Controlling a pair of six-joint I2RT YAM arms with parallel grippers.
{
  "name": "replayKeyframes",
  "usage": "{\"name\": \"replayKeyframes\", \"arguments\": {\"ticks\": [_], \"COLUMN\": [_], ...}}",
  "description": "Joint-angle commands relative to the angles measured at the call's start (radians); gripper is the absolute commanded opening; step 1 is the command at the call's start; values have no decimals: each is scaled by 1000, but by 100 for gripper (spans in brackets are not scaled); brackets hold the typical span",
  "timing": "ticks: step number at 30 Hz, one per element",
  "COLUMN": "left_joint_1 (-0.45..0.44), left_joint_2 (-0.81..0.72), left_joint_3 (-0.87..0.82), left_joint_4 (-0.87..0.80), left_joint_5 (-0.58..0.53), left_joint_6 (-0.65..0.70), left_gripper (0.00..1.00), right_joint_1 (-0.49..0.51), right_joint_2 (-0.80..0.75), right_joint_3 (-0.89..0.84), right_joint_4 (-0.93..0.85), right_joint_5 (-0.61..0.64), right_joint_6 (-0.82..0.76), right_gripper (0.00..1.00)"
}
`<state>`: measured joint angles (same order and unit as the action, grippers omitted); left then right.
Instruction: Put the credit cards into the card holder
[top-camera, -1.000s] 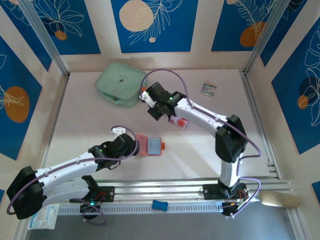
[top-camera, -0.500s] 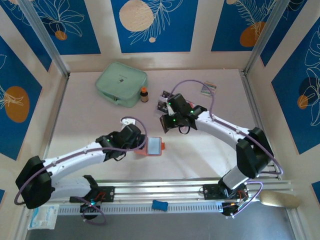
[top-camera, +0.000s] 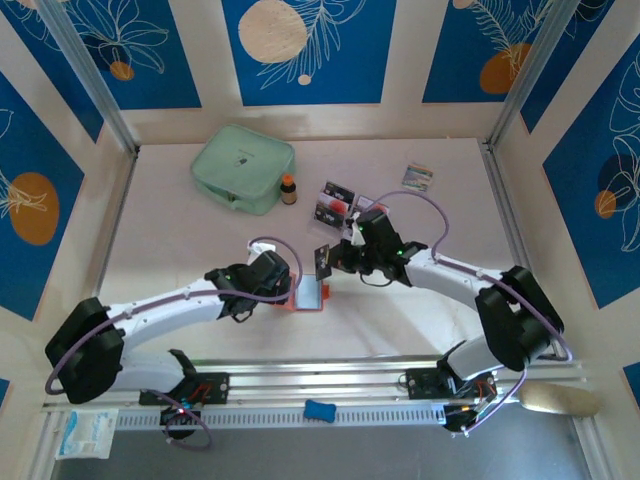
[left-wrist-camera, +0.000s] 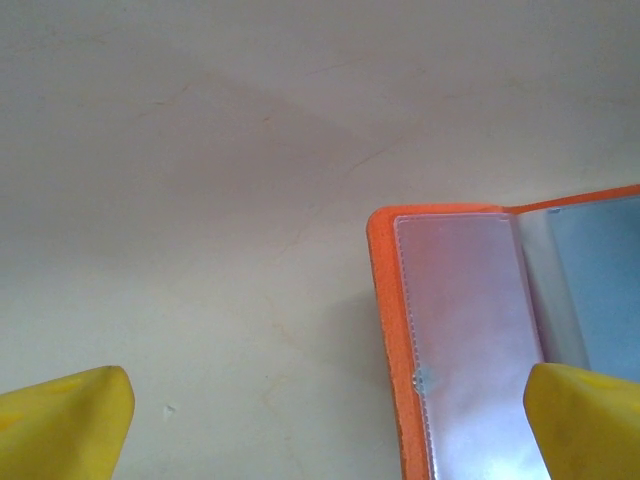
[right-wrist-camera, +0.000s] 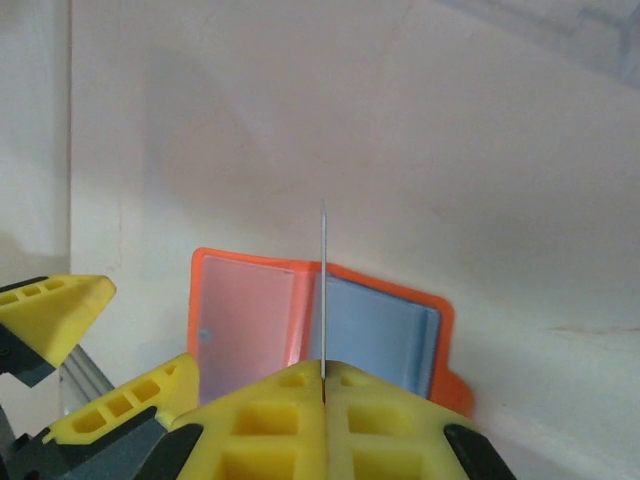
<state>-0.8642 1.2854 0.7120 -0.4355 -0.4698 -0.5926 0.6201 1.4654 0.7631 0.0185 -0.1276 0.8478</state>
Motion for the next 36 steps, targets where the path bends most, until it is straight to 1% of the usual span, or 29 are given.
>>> {"name": "replayKeyframes", "arguments": {"ticks": [1, 8, 15, 26, 36], "left_joint_1": [7, 8, 7, 8, 7], "left_joint_2": [18, 25, 10, 14, 24], "left_joint_3": [-17, -56, -94, -122, -137], "left_joint_4": [-26, -39, -41, -41, -57], "left_joint_5": [-43, -54, -56, -41, -40], "left_joint_6": [7, -34, -87, -171, -206], "left_gripper": [100, 100, 100, 100, 100], "right_joint_1": [27, 74, 108, 158, 186], "right_joint_2": [24, 56, 119, 196, 224], "right_joint_3": [-43, -104, -115, -126, -158], "right_joint_4": [161, 293, 394, 499, 562], "right_joint_5": [-55, -25, -15, 36, 102], "right_joint_6": [90, 120, 137, 165, 198], "right_gripper": [0, 0, 0, 0, 0]}}
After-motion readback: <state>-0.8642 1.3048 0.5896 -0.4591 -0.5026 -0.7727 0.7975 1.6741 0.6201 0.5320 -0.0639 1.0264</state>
